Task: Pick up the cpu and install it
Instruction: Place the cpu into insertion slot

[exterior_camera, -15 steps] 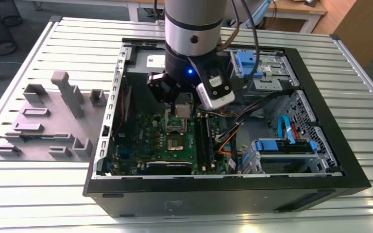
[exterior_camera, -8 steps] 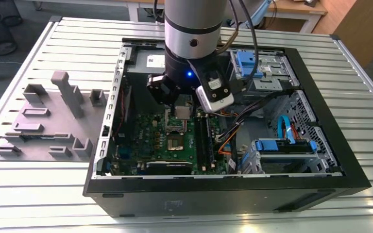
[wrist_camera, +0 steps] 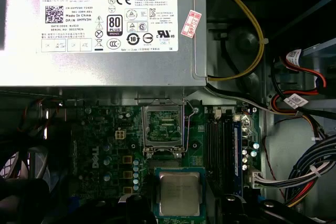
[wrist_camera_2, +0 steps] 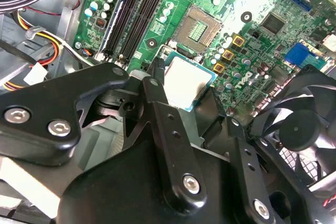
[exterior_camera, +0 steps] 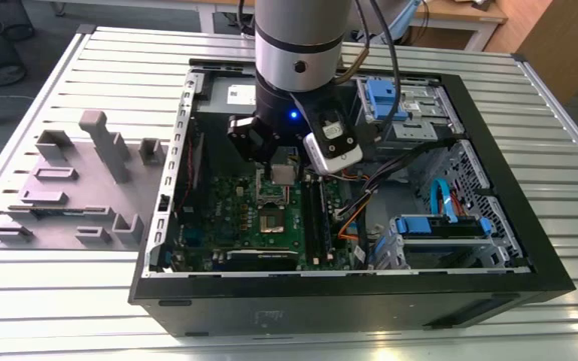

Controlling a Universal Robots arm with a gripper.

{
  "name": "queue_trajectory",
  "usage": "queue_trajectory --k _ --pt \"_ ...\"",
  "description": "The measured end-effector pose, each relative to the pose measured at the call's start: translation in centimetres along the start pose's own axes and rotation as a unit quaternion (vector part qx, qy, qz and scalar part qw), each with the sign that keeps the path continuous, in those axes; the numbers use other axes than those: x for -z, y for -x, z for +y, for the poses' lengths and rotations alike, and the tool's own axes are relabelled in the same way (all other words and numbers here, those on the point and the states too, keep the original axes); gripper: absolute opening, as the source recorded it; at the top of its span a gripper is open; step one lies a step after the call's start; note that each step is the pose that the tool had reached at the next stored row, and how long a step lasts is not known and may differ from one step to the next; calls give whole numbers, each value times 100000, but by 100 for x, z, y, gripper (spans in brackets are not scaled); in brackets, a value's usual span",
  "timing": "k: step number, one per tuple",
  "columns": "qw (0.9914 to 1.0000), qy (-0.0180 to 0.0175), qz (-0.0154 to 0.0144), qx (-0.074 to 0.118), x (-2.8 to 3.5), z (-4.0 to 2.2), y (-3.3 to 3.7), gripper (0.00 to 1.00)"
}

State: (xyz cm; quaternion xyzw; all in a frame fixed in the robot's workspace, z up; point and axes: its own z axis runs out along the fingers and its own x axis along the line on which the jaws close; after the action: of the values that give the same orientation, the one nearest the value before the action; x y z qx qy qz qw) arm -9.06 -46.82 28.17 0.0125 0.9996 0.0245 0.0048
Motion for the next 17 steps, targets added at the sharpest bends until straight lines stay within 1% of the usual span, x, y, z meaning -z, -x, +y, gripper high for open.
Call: queue_trajectory --k 4,10,17 --pt "100000 -2 1 2 -25 -7 0 47" --pt "100000 6 -3 2 -79 -37 0 47" --pt "100000 0 0 2 -121 -75 0 47"
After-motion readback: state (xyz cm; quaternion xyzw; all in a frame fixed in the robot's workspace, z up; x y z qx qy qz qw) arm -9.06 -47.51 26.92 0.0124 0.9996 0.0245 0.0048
